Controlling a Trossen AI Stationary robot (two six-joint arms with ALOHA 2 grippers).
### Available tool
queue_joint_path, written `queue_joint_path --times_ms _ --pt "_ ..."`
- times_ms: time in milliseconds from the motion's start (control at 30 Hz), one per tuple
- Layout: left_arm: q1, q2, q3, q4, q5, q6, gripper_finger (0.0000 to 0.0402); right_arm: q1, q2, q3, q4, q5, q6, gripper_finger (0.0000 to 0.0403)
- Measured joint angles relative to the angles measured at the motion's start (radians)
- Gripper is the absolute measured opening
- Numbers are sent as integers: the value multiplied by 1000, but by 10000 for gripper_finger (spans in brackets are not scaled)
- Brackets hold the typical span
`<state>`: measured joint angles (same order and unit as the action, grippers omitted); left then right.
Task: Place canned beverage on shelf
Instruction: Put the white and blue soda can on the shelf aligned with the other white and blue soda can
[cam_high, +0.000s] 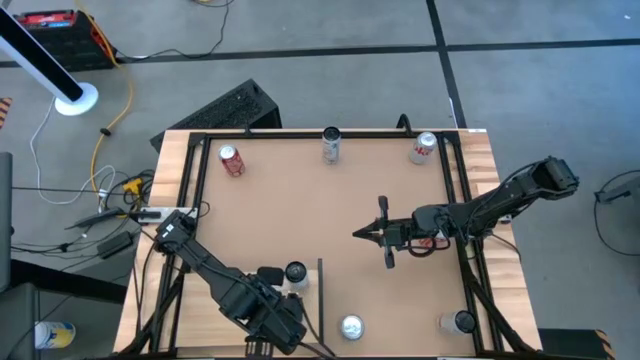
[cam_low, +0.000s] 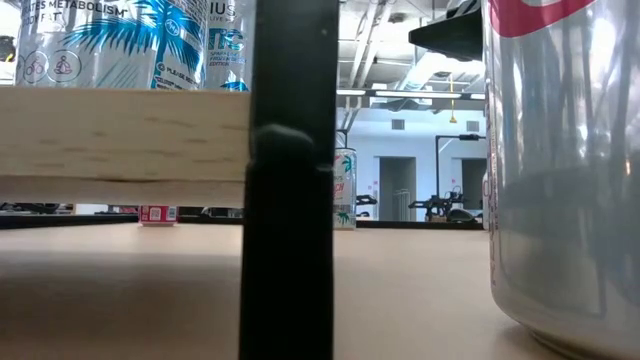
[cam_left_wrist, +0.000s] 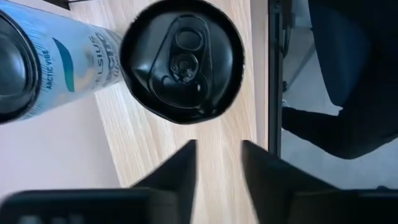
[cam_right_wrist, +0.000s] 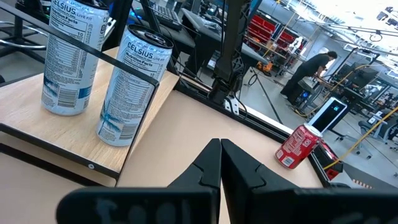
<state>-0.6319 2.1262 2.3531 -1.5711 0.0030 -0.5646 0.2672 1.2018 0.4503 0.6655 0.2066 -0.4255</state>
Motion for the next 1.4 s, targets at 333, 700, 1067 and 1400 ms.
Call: queue_joint_path --times_ms 333,700,1067,1400 --pt "4 0 0 0 -17 22 2 0 0 0 0 0 0 31" --pt "4 0 0 0 -63 29 0 0 0 -1 0 0 0 31" --pt "4 0 -1 51 -60 53 0 0 0 -1 0 0 0 31" --pt "4 0 -1 72 -34 61 0 0 0 -1 0 0 0 31"
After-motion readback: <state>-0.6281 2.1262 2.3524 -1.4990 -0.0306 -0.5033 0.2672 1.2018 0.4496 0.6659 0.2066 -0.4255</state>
